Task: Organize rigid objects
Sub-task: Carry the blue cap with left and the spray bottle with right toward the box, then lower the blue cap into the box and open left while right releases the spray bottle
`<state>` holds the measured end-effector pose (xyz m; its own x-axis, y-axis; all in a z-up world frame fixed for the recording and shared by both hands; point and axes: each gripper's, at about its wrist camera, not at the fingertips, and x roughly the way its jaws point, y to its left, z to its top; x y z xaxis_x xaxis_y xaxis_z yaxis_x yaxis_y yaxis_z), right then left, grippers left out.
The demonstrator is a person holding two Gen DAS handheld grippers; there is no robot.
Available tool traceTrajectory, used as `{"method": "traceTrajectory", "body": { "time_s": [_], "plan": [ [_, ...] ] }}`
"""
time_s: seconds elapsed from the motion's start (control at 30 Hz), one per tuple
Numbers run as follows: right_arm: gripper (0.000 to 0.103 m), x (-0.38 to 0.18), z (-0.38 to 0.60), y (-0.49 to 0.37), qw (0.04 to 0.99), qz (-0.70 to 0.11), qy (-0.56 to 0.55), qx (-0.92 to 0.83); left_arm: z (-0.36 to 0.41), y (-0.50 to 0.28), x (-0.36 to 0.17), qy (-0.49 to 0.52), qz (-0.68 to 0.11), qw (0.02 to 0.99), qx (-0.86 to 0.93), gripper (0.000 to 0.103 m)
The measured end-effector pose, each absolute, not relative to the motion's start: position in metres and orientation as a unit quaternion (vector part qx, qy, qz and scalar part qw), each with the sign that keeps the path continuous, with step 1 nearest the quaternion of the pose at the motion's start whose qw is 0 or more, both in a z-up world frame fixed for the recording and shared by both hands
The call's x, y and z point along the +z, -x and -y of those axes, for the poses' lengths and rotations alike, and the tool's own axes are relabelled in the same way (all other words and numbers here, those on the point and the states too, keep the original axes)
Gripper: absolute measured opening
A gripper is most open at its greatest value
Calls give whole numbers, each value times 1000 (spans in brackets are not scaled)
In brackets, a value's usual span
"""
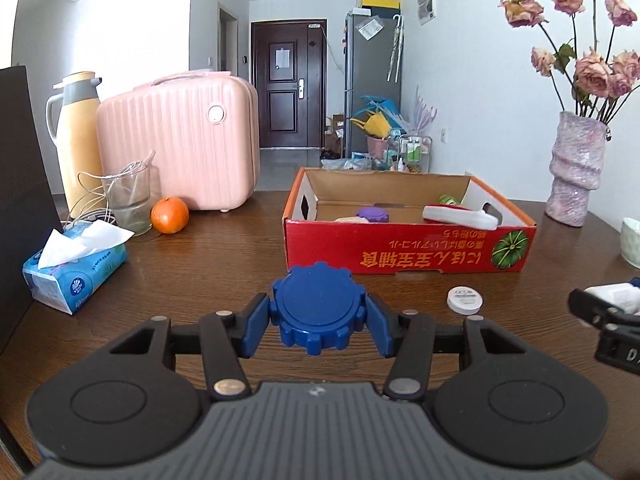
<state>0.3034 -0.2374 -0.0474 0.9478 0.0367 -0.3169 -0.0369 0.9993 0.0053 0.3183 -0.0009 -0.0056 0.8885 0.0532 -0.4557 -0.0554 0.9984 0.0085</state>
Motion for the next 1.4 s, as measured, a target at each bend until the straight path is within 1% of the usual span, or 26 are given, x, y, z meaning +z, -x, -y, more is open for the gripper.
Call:
{"method": "traceTrajectory", "body": {
  "time_s": [0.3,0.63,1.4],
  "plan": [
    [97,-39,226,-304,988,-153,-2,30,3,-313,8,7,-219,976,18,53],
    [97,-26,215,-315,989,-140,-3,36,8,-324,19,16,-210,977,11,53],
    [97,-6,209,-378,992,-121,-21,33,16,-384,38,39,-189,981,19,53]
  ]
}}
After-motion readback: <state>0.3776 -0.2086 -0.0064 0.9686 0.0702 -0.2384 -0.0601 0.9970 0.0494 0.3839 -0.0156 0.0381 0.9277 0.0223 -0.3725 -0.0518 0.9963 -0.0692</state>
